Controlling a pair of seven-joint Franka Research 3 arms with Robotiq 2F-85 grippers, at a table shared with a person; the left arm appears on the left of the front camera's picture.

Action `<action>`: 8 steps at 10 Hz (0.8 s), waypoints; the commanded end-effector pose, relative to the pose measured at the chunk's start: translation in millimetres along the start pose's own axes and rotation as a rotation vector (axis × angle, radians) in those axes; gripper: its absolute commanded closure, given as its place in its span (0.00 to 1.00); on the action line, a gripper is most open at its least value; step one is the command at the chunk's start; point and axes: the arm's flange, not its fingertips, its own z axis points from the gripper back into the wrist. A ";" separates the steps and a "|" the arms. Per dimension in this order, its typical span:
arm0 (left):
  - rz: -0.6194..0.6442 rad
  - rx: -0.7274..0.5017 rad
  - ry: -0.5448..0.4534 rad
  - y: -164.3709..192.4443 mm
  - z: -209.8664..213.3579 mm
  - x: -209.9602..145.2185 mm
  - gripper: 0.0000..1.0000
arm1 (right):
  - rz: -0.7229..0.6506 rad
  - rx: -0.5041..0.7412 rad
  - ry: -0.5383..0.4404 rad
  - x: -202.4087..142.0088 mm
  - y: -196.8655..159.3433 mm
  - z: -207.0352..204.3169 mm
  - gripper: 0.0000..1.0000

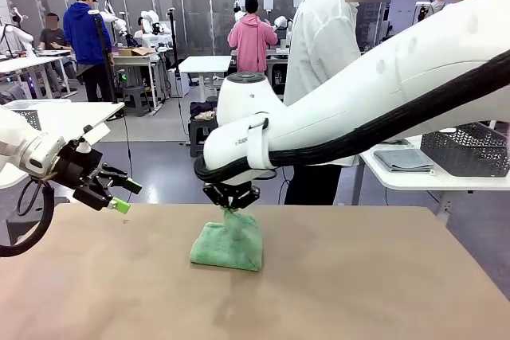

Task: Fold the towels and place them in the basket.
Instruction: When a person lays out a Towel with hook on the table, fold it in half twice.

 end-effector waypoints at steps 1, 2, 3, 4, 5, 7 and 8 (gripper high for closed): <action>-0.002 0.013 0.009 -1.9 -1.1 0.7 0.00 | -0.105 0.009 -0.025 17.8 19.5 -19.8 1.00; -0.002 0.013 0.009 -1.9 -1.1 0.7 0.00 | -0.137 0.004 -0.038 19.2 24.4 -28.1 1.00; -0.002 0.013 0.009 -1.9 -1.1 0.7 0.00 | -0.154 -0.014 -0.053 19.0 27.7 -34.7 1.00; -0.002 0.013 0.009 -1.9 -1.1 0.7 0.00 | -0.169 -0.010 -0.048 18.3 30.5 -39.9 1.00; -0.002 0.013 0.009 -1.9 -1.1 0.7 0.00 | -0.163 -0.002 -0.033 16.7 33.8 -46.6 1.00; -0.002 0.013 0.009 -1.9 -1.1 0.7 0.00 | -0.203 0.007 -0.029 17.0 35.4 -54.3 0.74; -0.002 0.013 0.009 -1.9 -1.1 0.7 0.00 | -0.216 0.025 -0.035 16.2 34.3 -55.0 0.74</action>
